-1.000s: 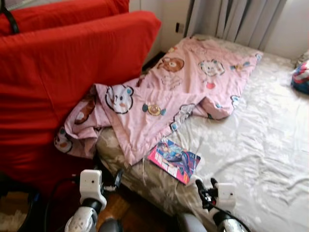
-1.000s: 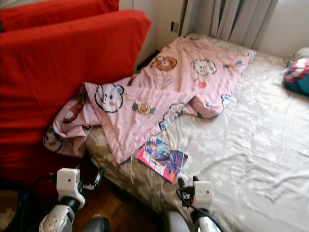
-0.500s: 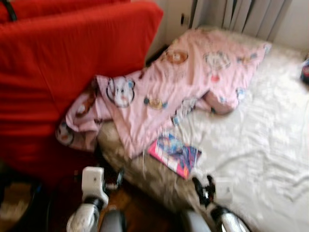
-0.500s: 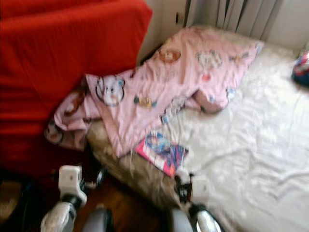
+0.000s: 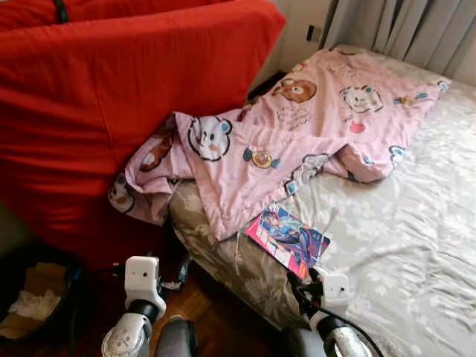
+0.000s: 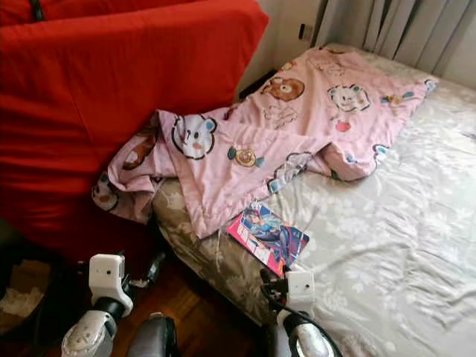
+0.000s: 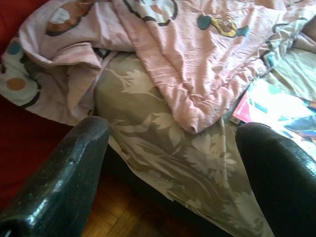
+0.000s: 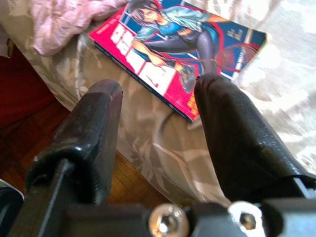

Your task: Clean up the room

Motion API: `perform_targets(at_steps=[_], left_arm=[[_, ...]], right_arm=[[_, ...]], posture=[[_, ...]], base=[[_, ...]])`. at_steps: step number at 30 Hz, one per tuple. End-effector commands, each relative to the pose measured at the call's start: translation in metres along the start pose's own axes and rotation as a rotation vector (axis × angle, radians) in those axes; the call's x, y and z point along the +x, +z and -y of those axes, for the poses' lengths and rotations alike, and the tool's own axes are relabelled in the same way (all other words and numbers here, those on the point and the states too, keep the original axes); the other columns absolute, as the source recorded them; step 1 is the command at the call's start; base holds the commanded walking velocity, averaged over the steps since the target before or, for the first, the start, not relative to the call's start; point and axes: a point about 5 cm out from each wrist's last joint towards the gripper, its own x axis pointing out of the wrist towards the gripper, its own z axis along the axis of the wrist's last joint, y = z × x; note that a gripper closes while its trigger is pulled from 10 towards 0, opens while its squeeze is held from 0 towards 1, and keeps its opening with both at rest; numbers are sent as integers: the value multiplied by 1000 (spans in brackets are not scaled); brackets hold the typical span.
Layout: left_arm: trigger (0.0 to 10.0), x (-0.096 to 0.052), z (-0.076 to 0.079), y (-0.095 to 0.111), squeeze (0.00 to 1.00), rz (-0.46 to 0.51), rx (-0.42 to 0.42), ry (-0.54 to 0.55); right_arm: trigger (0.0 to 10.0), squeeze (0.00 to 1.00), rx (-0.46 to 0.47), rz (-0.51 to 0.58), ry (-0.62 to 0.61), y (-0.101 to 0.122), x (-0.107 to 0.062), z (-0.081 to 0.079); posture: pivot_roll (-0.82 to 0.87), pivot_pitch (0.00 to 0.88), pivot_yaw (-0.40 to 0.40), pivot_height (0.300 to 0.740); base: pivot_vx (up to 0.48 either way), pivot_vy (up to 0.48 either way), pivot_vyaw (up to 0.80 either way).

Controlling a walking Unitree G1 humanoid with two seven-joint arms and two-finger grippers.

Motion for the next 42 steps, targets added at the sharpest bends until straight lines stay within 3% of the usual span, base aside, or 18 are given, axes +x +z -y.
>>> perform_targets(at_steps=[1,6,20,28,30,31,32,33,42], left_arm=[[10000,2,3,1,0,-5,-1,-20],[10000,3,1,3,0,1,1,-20],[10000,3,3,4,0,3,-10,-24],[10000,1,4,8,0,11,-5,-34],[10000,0,4,9,0,13,-3,-36],[10000,-1,4,10,0,13,-3,-37],[10000,-1,4,10,0,13,-2,-37],[10000,-2,4,11,0,14,-2,-37],[10000,-15,5,14,0,6,1,-46]], right_arm=[[10000,0,12,-8,-13,-3,-2,1],[10000,0,17,-11,-12,-3,-1,1],[10000,0,22,8,-25,6,7,-1],[10000,0,105,7,-86,18,20,1],[10000,0,187,-14,-110,20,25,4],[10000,682,208,-19,-116,22,28,5],[10000,682,220,-23,-120,23,30,5],[10000,1000,236,-28,-131,26,32,7],[10000,1000,316,-61,-259,46,49,21]], posture=[[-56,144,-44,640],[-53,156,-42,640],[-56,178,-38,640],[-42,205,-34,640],[-34,218,-32,640],[-30,223,-32,640],[-30,223,-32,640],[-26,228,-30,640],[11,283,-16,640]], base=[[0,0,0],[0,0,0],[330,0,0],[191,0,0],[0,0,0],[0,0,0],[0,0,0],[0,0,0],[0,0,0]])
